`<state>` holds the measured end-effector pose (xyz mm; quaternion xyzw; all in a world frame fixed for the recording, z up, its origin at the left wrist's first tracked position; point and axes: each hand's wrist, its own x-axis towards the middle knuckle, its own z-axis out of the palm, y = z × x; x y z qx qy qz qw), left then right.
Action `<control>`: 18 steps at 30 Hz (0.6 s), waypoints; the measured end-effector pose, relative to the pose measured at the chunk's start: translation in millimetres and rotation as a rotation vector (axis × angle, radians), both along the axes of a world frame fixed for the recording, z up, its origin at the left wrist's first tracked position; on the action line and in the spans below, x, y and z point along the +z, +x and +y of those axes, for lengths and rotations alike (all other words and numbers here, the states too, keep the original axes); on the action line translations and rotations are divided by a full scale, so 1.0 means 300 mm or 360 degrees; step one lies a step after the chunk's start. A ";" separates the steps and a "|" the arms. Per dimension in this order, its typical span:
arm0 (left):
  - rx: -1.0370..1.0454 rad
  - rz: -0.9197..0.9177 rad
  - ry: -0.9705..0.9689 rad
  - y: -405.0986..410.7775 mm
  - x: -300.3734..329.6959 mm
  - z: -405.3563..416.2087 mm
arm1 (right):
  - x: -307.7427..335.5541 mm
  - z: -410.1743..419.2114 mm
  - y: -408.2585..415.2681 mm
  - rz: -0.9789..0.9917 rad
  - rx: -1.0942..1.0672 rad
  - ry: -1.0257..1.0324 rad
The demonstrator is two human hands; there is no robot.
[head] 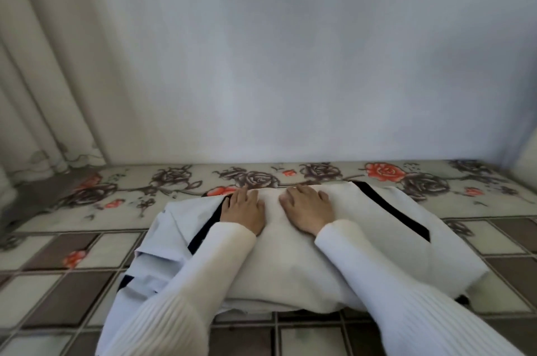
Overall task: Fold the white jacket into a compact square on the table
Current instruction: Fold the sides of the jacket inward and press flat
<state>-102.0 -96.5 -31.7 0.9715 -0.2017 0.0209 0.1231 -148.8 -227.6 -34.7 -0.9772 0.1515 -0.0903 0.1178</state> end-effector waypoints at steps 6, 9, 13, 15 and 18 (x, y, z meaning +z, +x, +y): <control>0.0081 -0.0172 -0.0030 -0.025 -0.083 0.021 | -0.088 0.002 -0.015 -0.0025 -0.0034 -0.0040; 0.0134 -0.0183 -0.0018 -0.023 -0.105 0.023 | -0.100 0.002 -0.017 0.0021 -0.0035 -0.0027; 0.0139 -0.0101 -0.0018 -0.024 -0.104 0.025 | -0.103 0.002 -0.017 0.0155 -0.0031 -0.0034; 0.0119 -0.0052 -0.0004 -0.030 -0.091 0.028 | -0.096 0.005 -0.017 0.0197 -0.0038 -0.0031; 0.0066 0.0051 0.0042 -0.037 -0.063 0.037 | -0.081 0.014 -0.023 0.0235 -0.0052 -0.0056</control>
